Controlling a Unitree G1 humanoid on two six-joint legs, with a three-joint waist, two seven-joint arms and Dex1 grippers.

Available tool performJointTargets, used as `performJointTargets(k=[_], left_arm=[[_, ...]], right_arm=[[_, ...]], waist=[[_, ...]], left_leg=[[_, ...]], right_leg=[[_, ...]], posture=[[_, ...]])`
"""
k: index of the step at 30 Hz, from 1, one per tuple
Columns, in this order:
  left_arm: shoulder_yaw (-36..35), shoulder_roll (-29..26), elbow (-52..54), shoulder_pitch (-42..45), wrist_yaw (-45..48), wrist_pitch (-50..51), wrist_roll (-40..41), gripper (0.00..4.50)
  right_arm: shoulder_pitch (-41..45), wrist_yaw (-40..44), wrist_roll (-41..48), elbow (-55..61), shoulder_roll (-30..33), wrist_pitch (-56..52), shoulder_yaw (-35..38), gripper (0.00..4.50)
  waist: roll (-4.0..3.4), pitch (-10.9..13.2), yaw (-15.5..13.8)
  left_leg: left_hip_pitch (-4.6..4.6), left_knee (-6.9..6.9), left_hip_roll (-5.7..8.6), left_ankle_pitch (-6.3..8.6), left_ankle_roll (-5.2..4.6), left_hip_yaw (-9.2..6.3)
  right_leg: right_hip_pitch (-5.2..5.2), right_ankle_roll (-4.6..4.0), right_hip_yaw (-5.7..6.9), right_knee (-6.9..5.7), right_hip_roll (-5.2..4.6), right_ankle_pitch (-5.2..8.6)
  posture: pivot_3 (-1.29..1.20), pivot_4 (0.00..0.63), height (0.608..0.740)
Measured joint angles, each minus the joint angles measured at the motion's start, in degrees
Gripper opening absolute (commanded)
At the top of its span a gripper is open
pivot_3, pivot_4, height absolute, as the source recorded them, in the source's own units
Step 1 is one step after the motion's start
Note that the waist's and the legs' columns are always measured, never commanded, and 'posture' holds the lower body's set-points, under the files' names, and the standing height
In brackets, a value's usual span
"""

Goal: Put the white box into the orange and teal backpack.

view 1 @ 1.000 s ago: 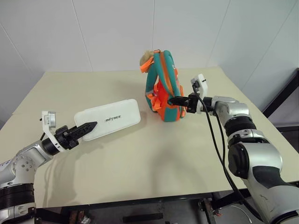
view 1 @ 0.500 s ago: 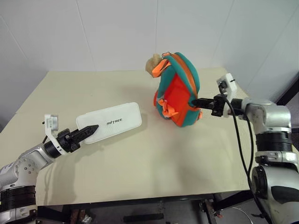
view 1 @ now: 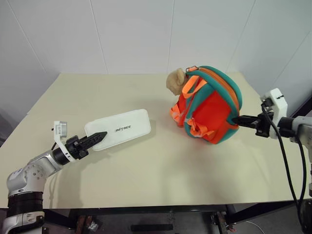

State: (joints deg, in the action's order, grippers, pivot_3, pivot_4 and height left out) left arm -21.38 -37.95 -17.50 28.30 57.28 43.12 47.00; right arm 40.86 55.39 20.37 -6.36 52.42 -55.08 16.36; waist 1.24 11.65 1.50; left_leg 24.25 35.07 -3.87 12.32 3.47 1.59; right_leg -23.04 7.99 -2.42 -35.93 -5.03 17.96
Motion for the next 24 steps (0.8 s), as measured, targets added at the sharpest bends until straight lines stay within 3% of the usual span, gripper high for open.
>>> performJointTargets(k=[5, 13, 20, 24], left_arm=[[0.6, 0.1, -1.4, 2.0, 1.0, -0.2, -0.5, 1.35], [1.2, 0.0, -3.1, 2.7, 2.1, -0.2, -1.6, 1.35], [1.2, -0.1, -3.7, 2.8, 2.7, -0.7, -2.4, 1.35], [1.2, -0.2, -3.8, 3.0, 3.0, -0.8, -2.7, 1.35]], right_arm=[[-1.6, -0.7, 2.9, 1.4, 0.2, -1.1, 2.0, 1.45], [-9.6, 0.2, 8.0, 11.0, 4.0, -2.4, 3.5, 4.22], [-12.3, -0.1, 17.3, 19.3, 5.9, -10.9, 10.7, 4.22], [-8.0, -4.5, 24.1, 23.3, 1.5, -16.5, 10.9, 4.22]], waist=[[0.00, 0.0, 0.2], [0.00, 0.0, -0.1], [0.01, 0.0, 0.3], [0.02, 0.0, 0.4]], left_leg=[[-0.02, -0.02, 0.00, 0.00, 0.00, 0.02], [-0.02, 0.06, -0.01, 0.01, -0.02, 0.02], [-0.05, 0.07, -0.01, 0.01, -0.03, 0.02], [-0.10, 0.08, -0.04, 0.00, -0.03, 0.02]], right_leg=[[0.00, 0.01, -0.04, -0.02, 0.01, 0.00], [0.02, 0.01, -0.06, -0.02, 0.03, -0.01], [0.03, 0.02, -0.10, -0.04, 0.03, -0.02], [0.04, 0.00, -0.12, -0.09, 0.05, -0.03]], posture=[[0.00, 0.150, 0.740], [0.00, 0.150, 0.740], [0.00, 0.150, 0.740], [0.00, 0.150, 0.740]])
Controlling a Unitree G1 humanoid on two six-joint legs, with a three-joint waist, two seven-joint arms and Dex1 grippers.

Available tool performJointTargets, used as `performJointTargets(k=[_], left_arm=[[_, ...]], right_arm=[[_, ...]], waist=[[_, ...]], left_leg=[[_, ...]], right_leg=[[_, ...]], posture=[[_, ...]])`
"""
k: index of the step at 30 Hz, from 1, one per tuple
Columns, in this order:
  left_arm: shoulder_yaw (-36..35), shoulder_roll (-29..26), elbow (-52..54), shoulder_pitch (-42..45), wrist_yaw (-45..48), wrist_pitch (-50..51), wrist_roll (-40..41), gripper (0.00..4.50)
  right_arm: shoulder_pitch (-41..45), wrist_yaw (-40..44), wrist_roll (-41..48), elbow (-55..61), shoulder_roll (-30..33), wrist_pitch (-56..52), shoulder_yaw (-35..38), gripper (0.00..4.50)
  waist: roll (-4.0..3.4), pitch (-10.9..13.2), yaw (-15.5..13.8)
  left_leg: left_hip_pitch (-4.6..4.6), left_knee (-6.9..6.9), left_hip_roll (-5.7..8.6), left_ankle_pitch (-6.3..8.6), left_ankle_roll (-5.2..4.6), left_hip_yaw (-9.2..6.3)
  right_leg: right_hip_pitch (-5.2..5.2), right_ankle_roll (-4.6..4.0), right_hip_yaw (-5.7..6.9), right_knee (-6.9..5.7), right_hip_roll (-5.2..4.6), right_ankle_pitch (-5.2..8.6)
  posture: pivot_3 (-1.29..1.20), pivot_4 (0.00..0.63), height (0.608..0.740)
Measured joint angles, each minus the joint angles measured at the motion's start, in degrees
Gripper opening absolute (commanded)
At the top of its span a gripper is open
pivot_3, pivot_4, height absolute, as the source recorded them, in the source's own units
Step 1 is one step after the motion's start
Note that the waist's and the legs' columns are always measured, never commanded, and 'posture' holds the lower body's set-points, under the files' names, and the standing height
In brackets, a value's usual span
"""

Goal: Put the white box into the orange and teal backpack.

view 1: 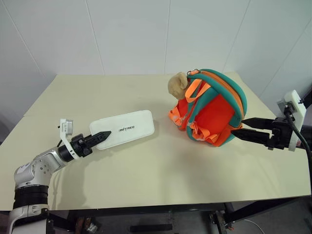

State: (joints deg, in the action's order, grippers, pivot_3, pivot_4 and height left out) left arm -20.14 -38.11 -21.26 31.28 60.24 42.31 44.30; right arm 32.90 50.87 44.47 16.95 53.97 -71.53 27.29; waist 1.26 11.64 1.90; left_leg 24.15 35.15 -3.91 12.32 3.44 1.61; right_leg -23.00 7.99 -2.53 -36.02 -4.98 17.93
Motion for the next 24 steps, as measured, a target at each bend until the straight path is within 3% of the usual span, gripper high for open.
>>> performJointTargets(k=[5, 10, 17, 24], left_arm=[[0.0, -0.7, -0.2, 0.5, 0.4, -0.1, -0.6, 1.35], [-0.2, -1.4, -0.1, 0.3, 0.6, -0.1, -1.1, 1.35], [-2.8, -3.0, 1.7, -3.2, 0.1, 0.2, -1.0, 1.35], [-4.2, -3.0, 5.3, -5.3, -1.2, 0.9, -0.1, 1.35]], right_arm=[[5.3, -9.0, 3.6, 1.5, -11.0, -2.8, -3.7, 4.22], [9.7, -16.8, -1.5, -3.9, -18.8, 2.1, -11.6, 4.22], [16.5, -20.6, -13.0, -19.3, -21.6, 16.2, -18.1, 4.22], [19.4, -20.7, -16.8, -25.4, -25.6, 22.4, -20.4, 4.22]], waist=[[0.06, 0.0, -0.3], [0.06, 0.0, -0.3], [0.06, 0.0, -0.2], [0.06, 0.0, 0.0]], left_leg=[[0.03, 0.00, 0.00, -0.01, -0.02, -0.01], [0.08, -0.03, 0.00, 0.00, -0.04, 0.01], [0.09, -0.09, 0.00, 0.01, -0.05, 0.07], [0.05, -0.06, -0.03, 0.00, -0.04, 0.09]], right_leg=[[0.00, -0.03, 0.00, 0.03, 0.00, -0.03], [-0.06, -0.02, 0.00, 0.03, 0.00, -0.03], [-0.12, -0.02, -0.02, 0.04, 0.00, -0.03], [-0.13, -0.02, -0.03, -0.09, 0.02, -0.03]], posture=[[0.00, 0.150, 0.740], [0.00, 0.150, 0.740], [0.00, 0.150, 0.740], [0.00, 0.150, 0.740]])
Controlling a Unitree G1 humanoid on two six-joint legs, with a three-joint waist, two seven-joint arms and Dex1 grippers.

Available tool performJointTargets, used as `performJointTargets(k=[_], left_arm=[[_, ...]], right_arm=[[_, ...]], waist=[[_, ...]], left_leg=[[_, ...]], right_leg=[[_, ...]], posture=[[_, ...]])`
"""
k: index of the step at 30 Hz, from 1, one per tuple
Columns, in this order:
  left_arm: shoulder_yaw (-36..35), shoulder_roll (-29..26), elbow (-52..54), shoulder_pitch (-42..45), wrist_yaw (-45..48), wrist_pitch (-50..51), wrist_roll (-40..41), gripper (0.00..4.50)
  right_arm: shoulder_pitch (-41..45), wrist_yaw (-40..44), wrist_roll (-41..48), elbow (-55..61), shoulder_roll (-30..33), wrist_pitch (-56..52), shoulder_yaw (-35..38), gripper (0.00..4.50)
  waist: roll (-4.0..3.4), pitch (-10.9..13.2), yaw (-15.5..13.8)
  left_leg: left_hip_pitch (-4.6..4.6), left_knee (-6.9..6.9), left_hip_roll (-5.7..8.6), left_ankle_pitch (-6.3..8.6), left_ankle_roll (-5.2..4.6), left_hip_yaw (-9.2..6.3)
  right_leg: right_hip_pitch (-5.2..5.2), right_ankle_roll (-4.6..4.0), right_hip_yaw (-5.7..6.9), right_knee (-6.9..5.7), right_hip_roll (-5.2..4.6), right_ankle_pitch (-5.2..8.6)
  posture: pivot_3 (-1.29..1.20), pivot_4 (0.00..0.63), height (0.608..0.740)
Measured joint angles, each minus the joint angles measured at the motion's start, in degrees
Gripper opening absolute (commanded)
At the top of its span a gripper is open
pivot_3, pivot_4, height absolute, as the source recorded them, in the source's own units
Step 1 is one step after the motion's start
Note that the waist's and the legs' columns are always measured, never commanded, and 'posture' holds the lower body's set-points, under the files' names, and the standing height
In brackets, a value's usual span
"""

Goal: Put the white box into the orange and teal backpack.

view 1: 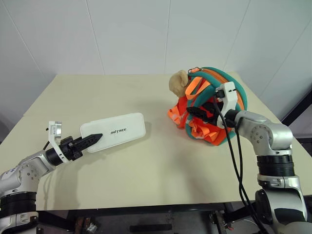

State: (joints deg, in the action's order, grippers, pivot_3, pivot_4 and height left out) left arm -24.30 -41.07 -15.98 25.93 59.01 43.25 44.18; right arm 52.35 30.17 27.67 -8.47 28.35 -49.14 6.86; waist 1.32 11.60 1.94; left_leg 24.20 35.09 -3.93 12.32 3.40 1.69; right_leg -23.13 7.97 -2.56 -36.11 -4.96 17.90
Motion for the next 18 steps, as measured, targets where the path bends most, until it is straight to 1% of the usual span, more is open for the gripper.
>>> performJointTargets(k=[3, 7, 11, 14, 18], left_arm=[[-0.6, 0.1, 0.2, -0.7, -0.6, 0.1, 0.4, 1.35], [-0.5, 0.7, 1.3, -0.8, -1.1, 0.2, 0.7, 1.35], [-0.6, 0.7, 1.8, -0.9, -1.4, 0.3, 1.1, 1.35], [-0.6, 0.8, 1.8, -1.3, -1.5, 0.3, 1.3, 1.35], [-0.6, 1.0, 2.1, -1.6, -1.9, 0.4, 1.5, 1.35]], right_arm=[[1.9, -0.9, -0.8, -2.8, -2.7, 1.6, 0.0, 4.22], [4.6, -2.2, -1.2, -5.4, -7.8, 3.2, 0.1, 4.22], [4.6, -3.3, -2.6, -6.6, -9.6, 5.1, -0.1, 4.22], [4.6, -6.5, -4.9, -8.0, -11.7, 8.1, -0.1, 4.22], [4.6, -13.0, -9.4, -9.8, -13.9, 13.0, -0.3, 4.22]], waist=[[0.00, 0.0, 0.3], [0.00, 0.0, 0.8], [0.03, 0.0, 1.1], [0.05, 0.0, 1.3], [0.06, 0.0, 1.3]], left_leg=[[-0.01, 0.02, -0.01, -0.02, 0.00, 0.01], [-0.01, 0.01, -0.02, -0.06, 0.03, 0.00], [0.00, 0.01, -0.03, -0.06, 0.03, 0.01], [0.00, 0.01, -0.02, -0.07, 0.05, 0.01], [0.00, 0.01, -0.03, -0.11, 0.09, 0.04]], right_leg=[[-0.01, -0.02, -0.02, -0.05, 0.00, -0.03], [-0.07, -0.03, -0.02, -0.19, 0.01, -0.03], [-0.10, -0.03, -0.03, -0.19, 0.01, -0.03], [-0.15, -0.03, -0.06, -0.27, 0.01, -0.03], [-0.25, -0.04, -0.11, -0.40, 0.01, -0.03]], posture=[[0.00, 0.150, 0.740], [0.00, 0.150, 0.740], [0.00, 0.150, 0.740], [0.00, 0.150, 0.740], [0.00, 0.150, 0.740]])
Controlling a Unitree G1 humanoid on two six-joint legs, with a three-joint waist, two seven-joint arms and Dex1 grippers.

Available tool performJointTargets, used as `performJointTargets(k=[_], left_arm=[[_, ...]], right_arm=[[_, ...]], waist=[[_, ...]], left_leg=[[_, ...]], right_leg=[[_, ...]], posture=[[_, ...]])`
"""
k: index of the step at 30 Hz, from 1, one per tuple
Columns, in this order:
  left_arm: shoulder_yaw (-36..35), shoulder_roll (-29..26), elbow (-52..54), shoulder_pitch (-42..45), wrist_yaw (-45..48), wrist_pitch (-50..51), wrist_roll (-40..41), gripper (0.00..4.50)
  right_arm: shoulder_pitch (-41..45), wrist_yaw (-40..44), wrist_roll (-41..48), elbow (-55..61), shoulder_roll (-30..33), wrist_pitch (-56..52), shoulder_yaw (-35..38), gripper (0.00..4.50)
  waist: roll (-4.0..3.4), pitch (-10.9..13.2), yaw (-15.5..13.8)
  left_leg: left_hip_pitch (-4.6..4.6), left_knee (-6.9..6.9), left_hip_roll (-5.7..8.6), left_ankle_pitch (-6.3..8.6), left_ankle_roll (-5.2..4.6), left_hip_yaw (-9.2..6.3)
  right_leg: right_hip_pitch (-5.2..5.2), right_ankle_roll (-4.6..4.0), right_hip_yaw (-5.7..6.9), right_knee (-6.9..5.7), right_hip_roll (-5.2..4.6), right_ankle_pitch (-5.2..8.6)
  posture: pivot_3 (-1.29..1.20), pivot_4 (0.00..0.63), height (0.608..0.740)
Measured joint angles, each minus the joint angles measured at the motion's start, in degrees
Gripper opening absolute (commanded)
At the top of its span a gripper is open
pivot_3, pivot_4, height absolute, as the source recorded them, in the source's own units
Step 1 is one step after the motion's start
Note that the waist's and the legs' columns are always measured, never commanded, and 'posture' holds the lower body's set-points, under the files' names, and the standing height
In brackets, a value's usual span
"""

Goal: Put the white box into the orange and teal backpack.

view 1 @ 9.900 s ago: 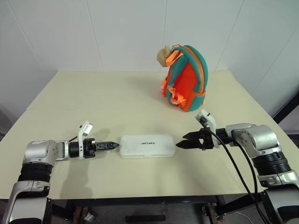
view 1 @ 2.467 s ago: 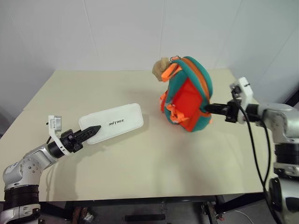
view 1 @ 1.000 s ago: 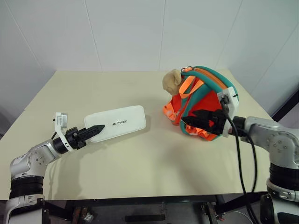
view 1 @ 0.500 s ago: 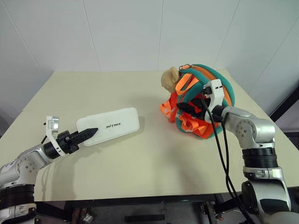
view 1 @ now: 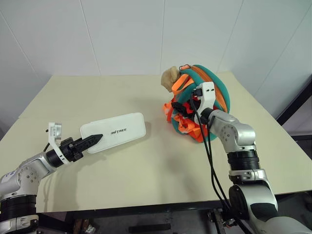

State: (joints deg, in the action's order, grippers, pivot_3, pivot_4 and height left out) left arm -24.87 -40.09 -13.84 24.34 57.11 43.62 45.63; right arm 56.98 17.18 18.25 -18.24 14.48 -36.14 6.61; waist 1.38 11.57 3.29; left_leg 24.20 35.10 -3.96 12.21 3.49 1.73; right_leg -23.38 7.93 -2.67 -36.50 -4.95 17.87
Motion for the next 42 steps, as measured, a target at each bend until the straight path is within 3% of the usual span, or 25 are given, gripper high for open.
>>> performJointTargets(k=[12, 22, 35, 42], left_arm=[[0.0, 0.2, 0.5, -1.0, 0.0, 0.2, 0.4, 1.35], [-0.1, 0.2, 2.0, -2.1, -0.2, 0.9, 1.1, 1.35], [-0.1, 0.6, 2.1, -2.2, -0.7, 1.0, 1.4, 1.35], [-0.1, 0.6, 2.2, -2.6, -1.0, 1.3, 1.5, 1.35]], right_arm=[[-2.7, -12.0, -2.8, 8.3, -12.4, -2.7, -1.1, 4.22], [-3.9, -20.6, -4.6, 11.3, -15.8, -2.9, 0.6, 4.37], [-4.1, -22.0, -7.7, 8.4, -19.9, 2.8, -1.9, 4.37], [-3.5, -23.4, -8.7, 1.1, -20.9, 7.4, -3.2, 4.37]], waist=[[0.00, 0.0, 0.1], [0.02, 0.0, 0.1], [0.03, 0.0, 0.3], [0.03, 0.0, 0.2]], left_leg=[[0.03, -0.08, -0.05, -0.01, 0.01, 0.08], [0.03, -0.20, -0.08, -0.01, 0.01, 0.09], [0.03, -0.27, -0.11, -0.01, 0.01, 0.13], [0.04, -0.39, -0.12, -0.01, 0.02, 0.15]], right_leg=[[-0.12, -0.03, -0.08, -0.03, 0.03, 0.00], [-0.19, -0.11, -0.08, 0.01, 0.04, 0.03], [-0.22, -0.11, -0.08, 0.05, 0.04, 0.03], [-0.23, -0.12, -0.08, 0.16, 0.04, 0.04]], posture=[[0.00, 0.150, 0.740], [0.00, 0.150, 0.740], [0.00, 0.150, 0.740], [0.00, 0.150, 0.740]])
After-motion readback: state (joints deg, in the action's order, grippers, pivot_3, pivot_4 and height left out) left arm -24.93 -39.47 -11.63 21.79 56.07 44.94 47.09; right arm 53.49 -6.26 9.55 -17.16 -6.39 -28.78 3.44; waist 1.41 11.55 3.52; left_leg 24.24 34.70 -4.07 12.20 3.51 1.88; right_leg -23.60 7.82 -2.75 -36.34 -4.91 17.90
